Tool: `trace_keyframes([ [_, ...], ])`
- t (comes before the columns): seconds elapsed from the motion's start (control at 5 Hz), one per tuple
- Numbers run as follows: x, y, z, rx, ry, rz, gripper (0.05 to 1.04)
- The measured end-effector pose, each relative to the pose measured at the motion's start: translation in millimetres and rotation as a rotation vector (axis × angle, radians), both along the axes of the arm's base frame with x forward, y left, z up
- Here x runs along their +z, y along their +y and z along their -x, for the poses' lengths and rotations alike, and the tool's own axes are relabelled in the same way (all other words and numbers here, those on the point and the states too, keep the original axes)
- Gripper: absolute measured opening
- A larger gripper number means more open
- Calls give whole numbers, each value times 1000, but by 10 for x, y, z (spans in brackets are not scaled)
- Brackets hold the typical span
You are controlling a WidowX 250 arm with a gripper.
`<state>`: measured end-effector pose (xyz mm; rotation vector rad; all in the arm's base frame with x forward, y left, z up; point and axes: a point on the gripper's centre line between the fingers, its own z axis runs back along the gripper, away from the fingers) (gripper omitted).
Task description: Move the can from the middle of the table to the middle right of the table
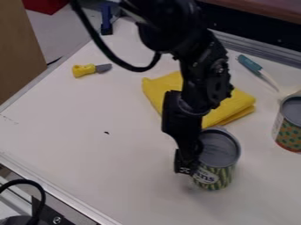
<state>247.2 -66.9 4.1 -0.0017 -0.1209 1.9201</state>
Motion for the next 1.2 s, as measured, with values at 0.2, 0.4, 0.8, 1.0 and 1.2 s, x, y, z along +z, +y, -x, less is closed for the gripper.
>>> trace_keyframes([
  [0.2,-14,-184,-115,13,-4,0,999],
  [0.4,-33,-417,-205,5,-31,1,999],
  [0.8,-21,-790,-315,10,-65,8,999],
  [1.0,-53,-733,-293,15,-77,-12,999],
  [1.2,34,-564,-245,23,-95,-2,999],
])
